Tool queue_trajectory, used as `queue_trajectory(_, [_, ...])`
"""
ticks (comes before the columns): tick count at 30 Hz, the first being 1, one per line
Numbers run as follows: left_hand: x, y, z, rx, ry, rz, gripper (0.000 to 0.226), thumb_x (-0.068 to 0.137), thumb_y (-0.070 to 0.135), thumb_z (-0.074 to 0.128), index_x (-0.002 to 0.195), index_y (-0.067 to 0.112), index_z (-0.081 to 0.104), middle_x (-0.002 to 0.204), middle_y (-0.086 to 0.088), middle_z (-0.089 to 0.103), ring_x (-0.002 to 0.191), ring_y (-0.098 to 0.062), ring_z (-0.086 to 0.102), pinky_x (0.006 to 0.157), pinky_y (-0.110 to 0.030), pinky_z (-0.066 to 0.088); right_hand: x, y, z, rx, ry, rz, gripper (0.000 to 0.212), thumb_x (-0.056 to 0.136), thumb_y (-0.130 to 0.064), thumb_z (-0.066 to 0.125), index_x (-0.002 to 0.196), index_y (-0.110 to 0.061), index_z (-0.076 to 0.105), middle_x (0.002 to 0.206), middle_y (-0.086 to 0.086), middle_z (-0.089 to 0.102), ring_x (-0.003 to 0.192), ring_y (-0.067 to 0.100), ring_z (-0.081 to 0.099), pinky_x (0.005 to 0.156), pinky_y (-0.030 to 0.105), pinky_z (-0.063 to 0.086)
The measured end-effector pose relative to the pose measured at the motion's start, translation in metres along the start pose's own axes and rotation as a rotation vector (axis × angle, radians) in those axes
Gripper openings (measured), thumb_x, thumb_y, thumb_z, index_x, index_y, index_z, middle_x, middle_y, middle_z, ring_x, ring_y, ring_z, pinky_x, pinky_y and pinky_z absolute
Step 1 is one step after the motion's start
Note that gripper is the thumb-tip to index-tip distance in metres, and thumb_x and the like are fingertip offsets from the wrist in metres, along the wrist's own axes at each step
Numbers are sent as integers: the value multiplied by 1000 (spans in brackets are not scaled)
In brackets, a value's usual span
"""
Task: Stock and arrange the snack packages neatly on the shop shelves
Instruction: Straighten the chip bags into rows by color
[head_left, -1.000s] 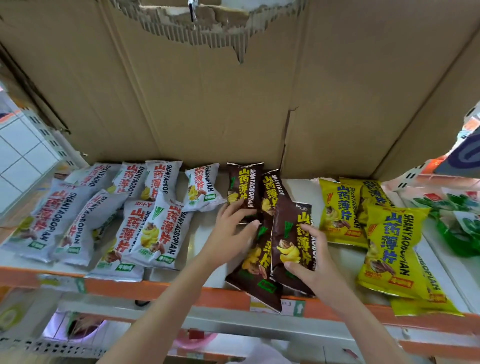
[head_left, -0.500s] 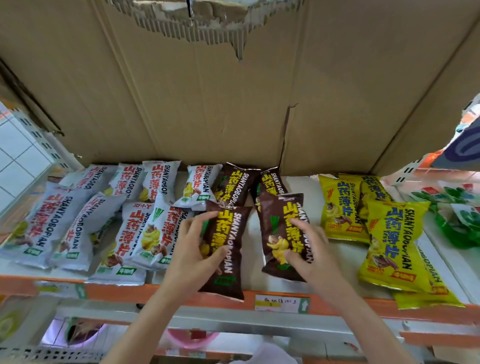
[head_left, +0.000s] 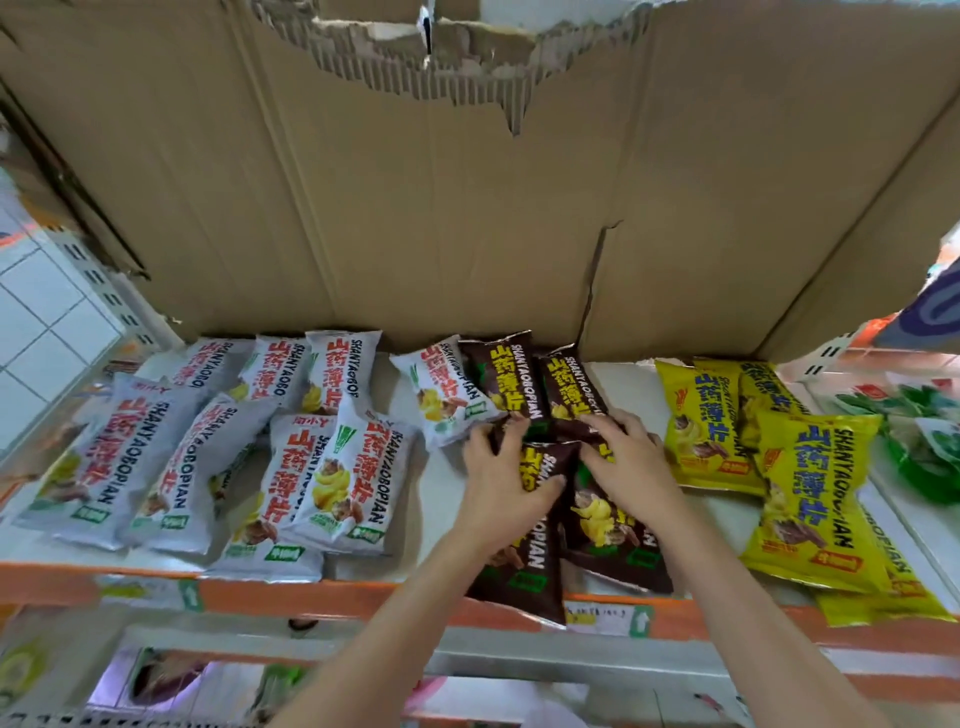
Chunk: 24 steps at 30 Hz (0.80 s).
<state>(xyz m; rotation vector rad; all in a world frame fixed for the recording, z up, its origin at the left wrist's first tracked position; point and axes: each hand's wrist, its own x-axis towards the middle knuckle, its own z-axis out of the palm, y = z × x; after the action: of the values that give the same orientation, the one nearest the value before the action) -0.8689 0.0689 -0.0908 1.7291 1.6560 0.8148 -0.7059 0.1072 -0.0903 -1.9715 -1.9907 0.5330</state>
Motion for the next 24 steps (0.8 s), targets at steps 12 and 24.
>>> queue_trajectory(12, [-2, -7, -28, 3, 150, -209, 83, 90, 48, 49, 149, 13, 2, 150, -19, 11, 140, -33, 11, 113, -44, 14, -15, -2, 18, -48, 107, 47, 44, 94, -44, 39, 137, -36, 36, 146, 6, 27, 129, 33, 23, 108, 44, 25])
queue_trajectory(24, [23, -22, -57, 85, -23, -48, 57, 96, 41, 41, 141, 8, 29, 154, -19, 9, 143, -33, 10, 113, -39, 17, -20, -8, 16, -72, 106, 18, 41, 95, -42, 39, 136, -37, 38, 145, 7, 30, 128, 34, 25, 107, 44, 26])
